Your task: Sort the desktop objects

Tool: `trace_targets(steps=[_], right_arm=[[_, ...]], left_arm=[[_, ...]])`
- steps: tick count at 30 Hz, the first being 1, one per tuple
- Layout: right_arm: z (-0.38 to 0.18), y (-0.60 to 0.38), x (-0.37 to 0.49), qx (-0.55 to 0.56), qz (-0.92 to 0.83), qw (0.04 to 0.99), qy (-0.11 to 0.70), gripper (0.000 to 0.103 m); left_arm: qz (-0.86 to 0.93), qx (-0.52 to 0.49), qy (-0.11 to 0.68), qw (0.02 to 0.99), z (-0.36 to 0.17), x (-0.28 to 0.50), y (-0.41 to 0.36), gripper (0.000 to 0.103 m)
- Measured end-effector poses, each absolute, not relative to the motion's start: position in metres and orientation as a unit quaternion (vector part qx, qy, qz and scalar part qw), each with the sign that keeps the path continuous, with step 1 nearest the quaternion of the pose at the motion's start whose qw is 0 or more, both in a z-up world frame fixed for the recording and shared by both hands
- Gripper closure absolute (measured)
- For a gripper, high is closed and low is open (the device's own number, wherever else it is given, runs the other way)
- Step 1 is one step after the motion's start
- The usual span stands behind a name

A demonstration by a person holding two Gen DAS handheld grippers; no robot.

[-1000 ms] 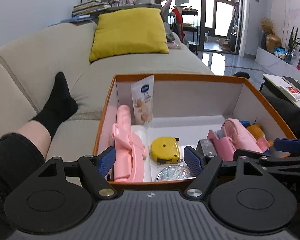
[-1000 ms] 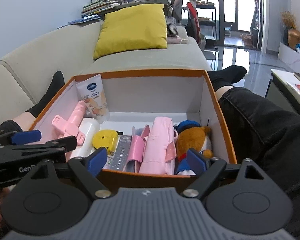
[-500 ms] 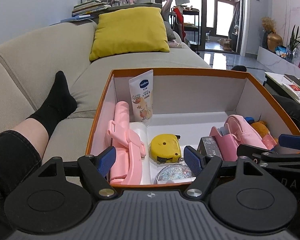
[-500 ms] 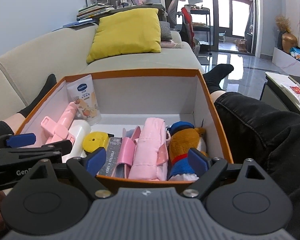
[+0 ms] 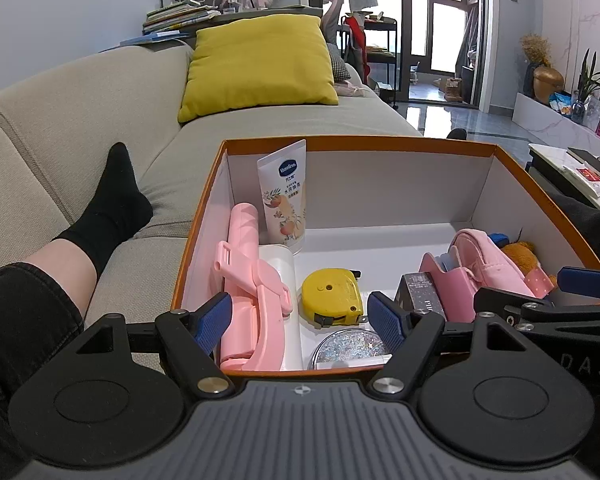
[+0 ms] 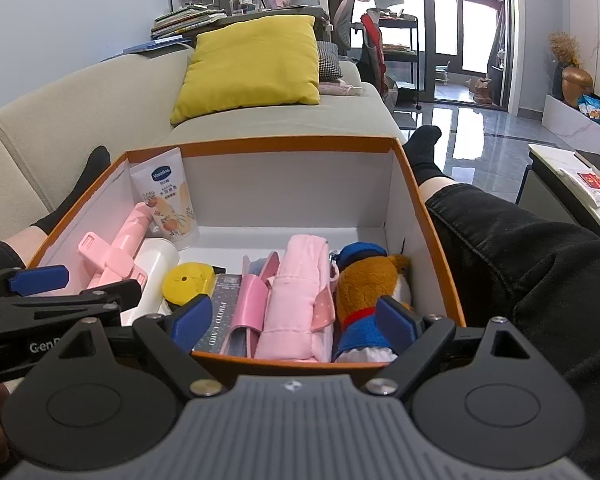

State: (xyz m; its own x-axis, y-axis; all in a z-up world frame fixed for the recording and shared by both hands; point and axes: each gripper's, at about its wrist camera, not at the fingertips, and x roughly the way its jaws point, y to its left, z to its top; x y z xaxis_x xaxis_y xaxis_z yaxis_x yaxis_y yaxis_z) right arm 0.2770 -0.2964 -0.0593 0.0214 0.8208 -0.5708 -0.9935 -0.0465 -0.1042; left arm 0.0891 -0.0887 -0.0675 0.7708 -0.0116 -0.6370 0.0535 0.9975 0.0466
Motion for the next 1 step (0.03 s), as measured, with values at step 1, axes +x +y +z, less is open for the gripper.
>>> trace_targets(steps=[1], right_arm=[[-0.0594, -0.2965, 0.2773, -0.252, 0.678, 0.669, 0.171, 0.014]], left_arm=[[-0.017, 0.031, 0.338, 0.94, -0.0675, 0.0891, -0.0887, 0.015]])
